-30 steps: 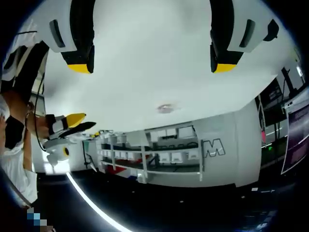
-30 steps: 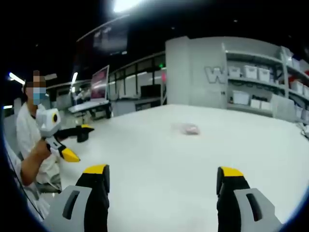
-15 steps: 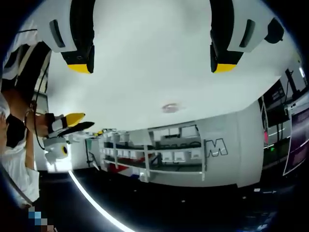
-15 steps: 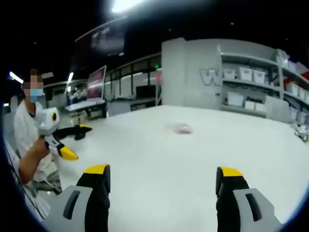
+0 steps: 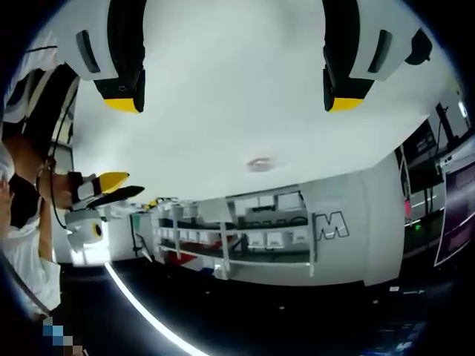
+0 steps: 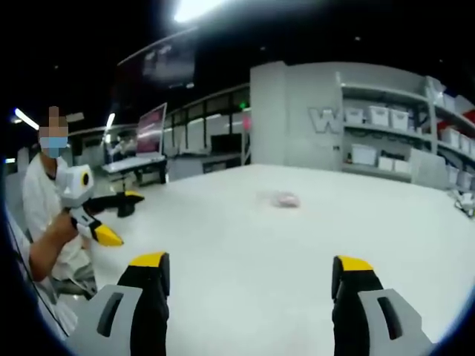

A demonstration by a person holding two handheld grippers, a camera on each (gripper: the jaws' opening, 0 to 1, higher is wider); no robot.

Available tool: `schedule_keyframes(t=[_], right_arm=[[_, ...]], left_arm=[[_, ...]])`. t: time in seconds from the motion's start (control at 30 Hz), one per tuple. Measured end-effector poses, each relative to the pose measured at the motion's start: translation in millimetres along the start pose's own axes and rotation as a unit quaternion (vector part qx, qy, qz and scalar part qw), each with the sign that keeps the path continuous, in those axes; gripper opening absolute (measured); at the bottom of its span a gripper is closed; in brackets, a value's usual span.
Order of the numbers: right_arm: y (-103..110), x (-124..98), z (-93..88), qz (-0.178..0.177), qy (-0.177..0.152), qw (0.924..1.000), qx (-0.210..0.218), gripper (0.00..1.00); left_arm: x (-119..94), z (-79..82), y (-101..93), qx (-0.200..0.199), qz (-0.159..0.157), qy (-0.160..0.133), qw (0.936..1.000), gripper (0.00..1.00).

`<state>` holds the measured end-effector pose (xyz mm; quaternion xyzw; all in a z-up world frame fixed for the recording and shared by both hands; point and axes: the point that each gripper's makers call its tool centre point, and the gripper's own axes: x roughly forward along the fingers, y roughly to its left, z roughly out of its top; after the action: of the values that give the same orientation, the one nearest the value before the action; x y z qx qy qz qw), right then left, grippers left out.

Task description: Open the resealable bag by pulling the two sides of the seal apart until the entire bag opening is separated and visibly accessible.

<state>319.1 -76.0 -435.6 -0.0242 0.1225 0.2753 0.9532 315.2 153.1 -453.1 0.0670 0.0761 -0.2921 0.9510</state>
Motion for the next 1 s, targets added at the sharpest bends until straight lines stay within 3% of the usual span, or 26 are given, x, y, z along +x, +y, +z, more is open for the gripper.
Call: schedule_keyframes(t=[1.0], right_arm=[[0.5,2.4,3.9,0.003,-0.003,1.0,-0.004,0.91]], left_arm=[[-0.1,0.5,-0.1,0.003,0.002,-0.002,1.0,1.0]])
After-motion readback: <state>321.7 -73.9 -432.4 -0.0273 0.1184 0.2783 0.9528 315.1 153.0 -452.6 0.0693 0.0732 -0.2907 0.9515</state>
